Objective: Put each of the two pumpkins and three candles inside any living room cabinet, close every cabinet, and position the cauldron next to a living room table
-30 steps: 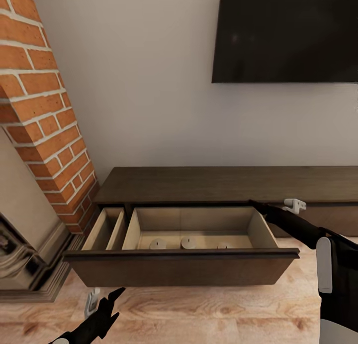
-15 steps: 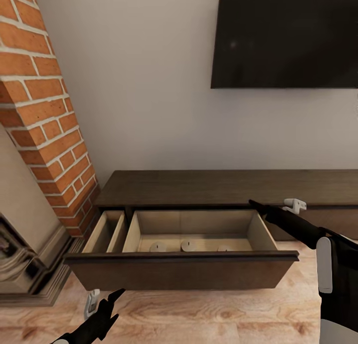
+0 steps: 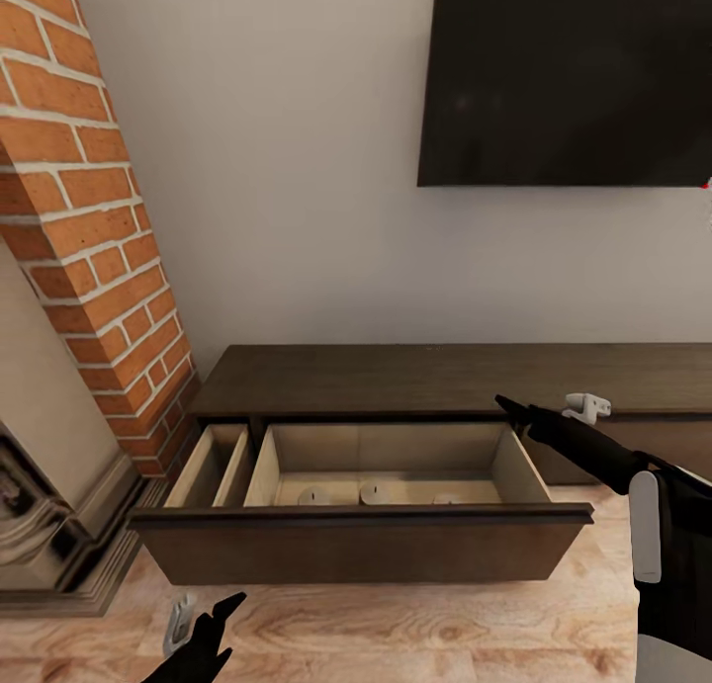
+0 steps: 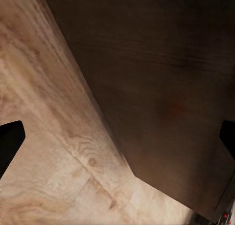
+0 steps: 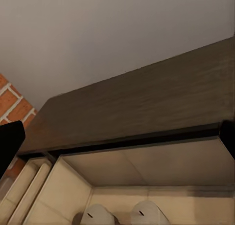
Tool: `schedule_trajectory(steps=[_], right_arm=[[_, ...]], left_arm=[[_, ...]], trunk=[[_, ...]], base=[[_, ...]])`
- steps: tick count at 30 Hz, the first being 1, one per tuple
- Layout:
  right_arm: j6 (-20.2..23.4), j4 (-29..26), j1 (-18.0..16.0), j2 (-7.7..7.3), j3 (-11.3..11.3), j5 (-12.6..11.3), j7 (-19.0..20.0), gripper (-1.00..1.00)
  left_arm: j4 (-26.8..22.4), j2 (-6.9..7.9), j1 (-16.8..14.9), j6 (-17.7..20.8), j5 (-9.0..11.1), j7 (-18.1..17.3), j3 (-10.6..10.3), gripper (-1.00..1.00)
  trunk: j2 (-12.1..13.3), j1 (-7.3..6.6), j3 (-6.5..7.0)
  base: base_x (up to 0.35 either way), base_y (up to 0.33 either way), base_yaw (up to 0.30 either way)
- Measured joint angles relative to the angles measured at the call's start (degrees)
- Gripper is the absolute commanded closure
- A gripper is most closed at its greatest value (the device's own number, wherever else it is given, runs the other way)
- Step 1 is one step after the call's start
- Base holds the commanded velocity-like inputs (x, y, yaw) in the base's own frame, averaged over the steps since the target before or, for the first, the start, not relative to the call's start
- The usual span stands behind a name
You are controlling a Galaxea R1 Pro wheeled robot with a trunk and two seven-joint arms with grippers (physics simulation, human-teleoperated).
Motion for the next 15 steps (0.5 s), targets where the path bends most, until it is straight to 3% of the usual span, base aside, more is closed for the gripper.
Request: schedule_trajectory(steps=[4, 7, 13, 15], right_arm=[[-0.9, 0.0, 0.0, 0.00, 0.0, 0.0, 0.0, -1.00], [-1.2, 0.0, 0.1, 0.00, 0.0, 0.0, 0.0, -1.00], [-1.4, 0.0, 0.1, -0.06, 0.4, 0.0, 0.0, -1.00], [-1.4, 0.0, 0.1, -0.21, 0.4, 0.0, 0.0, -1.00]], left_arm=[[0.1, -0.35, 0.0, -1.2, -3.3, 0.1, 0.1, -1.00], [0.3, -0.50, -0.4, -2.5, -7.2, 0.2, 0.2, -1.00], [4.0, -0.27, -5.3, -3.1, -9.8, 1.4, 0.2, -1.00], [7.1, -0.58, -7.1, -3.4, -12.4, 2.1, 0.2, -1.00]], trunk=[[0.0, 0.00, 0.38], [0.0, 0.00, 0.67], [0.0, 0.00, 1.22], [0.0, 0.00, 1.35]], base=[[0.000, 0.000, 0.000], [0.000, 0.000, 0.000], [0.000, 0.000, 0.000], [0.000, 0.000, 0.000]])
